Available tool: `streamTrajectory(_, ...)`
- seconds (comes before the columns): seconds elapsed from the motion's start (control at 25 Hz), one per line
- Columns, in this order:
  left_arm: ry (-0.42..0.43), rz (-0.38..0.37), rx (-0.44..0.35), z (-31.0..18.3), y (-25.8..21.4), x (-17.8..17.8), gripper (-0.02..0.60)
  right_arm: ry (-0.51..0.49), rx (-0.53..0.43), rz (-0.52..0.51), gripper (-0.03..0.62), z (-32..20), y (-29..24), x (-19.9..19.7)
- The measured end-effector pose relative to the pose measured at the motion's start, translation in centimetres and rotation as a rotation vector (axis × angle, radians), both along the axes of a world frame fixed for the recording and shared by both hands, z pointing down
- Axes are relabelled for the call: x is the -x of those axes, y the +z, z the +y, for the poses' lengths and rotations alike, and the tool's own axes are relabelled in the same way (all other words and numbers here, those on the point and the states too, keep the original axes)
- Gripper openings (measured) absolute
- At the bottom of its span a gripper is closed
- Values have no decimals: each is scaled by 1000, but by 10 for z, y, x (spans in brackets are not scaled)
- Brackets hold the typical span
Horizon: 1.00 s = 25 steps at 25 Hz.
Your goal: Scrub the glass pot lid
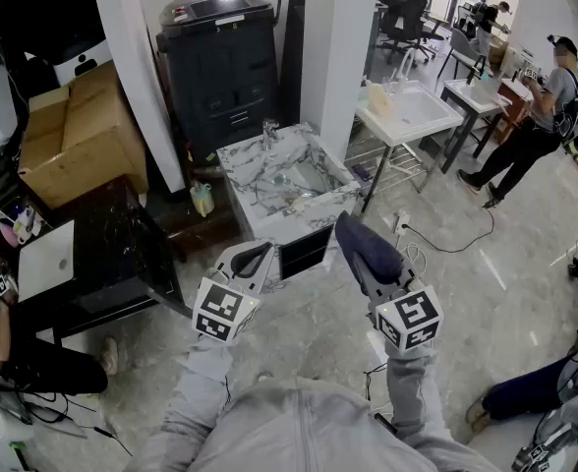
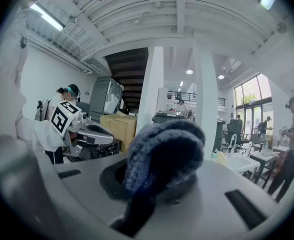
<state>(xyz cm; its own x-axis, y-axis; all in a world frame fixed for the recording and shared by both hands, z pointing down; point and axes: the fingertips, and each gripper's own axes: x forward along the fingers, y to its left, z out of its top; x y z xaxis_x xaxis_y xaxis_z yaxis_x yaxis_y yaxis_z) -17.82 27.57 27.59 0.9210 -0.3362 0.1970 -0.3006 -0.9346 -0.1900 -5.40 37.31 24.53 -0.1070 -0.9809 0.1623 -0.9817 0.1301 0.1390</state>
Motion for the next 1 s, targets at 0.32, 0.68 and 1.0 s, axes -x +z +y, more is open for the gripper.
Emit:
streamTrajectory(0.32, 11, -25, -33, 8, 5, -13, 26, -20, -2, 11, 54, 5, 4, -4)
streamTrajectory(0.68, -18, -44, -47, 24, 10, -31, 26, -52, -6, -25, 55, 18, 10, -25)
streamTrajectory(1.0, -77, -45, -48, 43, 15, -49, 26, -85, 4, -33, 55, 37, 19, -50)
